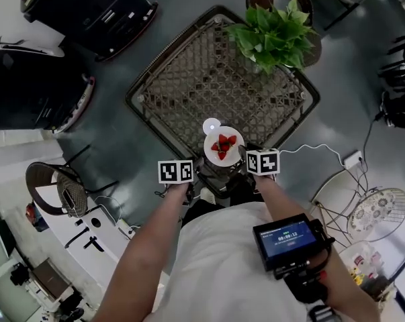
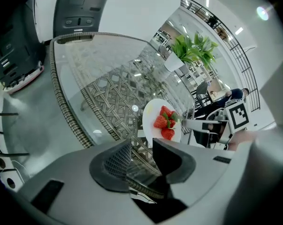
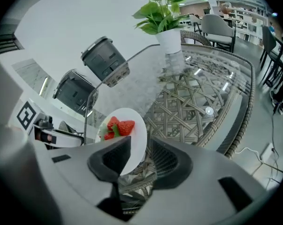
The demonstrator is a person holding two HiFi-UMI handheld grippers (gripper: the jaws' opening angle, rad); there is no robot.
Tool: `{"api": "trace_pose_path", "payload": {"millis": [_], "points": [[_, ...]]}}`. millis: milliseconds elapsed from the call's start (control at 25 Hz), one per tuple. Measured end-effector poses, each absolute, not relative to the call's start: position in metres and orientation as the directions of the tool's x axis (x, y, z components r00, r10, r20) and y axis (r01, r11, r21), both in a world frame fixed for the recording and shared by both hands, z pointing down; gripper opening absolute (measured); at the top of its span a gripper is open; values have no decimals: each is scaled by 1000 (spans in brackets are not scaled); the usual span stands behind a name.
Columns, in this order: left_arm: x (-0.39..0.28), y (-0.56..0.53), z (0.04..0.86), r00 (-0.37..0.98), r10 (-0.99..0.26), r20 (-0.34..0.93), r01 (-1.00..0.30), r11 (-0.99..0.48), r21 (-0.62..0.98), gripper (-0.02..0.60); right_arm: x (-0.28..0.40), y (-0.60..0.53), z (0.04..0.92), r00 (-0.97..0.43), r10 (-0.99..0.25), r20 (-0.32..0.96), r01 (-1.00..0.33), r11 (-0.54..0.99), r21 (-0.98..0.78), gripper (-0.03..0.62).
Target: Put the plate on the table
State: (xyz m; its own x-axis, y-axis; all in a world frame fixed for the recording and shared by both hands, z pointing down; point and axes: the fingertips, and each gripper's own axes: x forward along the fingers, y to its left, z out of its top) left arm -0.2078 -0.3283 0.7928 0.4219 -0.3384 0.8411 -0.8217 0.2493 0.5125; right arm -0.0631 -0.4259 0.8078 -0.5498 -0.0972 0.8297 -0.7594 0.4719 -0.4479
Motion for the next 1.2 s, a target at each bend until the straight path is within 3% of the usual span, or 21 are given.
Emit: {"api": "trace_pose_path", "payload": {"millis": [280, 440, 520, 680, 1200], "points": [[-214, -315, 758, 396, -414, 820, -859, 150, 490, 121, -58, -426, 764, -596, -175, 784, -742, 494, -453, 109], [-221, -317, 731, 407, -499, 765, -857, 83, 509, 118, -47, -426, 735, -615, -246, 749, -744, 496, -448, 23], [-220, -318, 714, 421, -539, 730, -851, 44, 523, 65, -41, -424, 721, -635, -273, 723, -740, 484, -467, 5], [-211, -315, 680, 474, -605, 640, -828, -58, 558, 6, -37, -407, 692, -687, -286, 668, -701, 505, -504, 5], [-178, -296, 616, 577, -678, 454, -778, -289, 558, 5, -60, -354, 628, -822, -262, 506, -536, 657, -530, 5]]}}
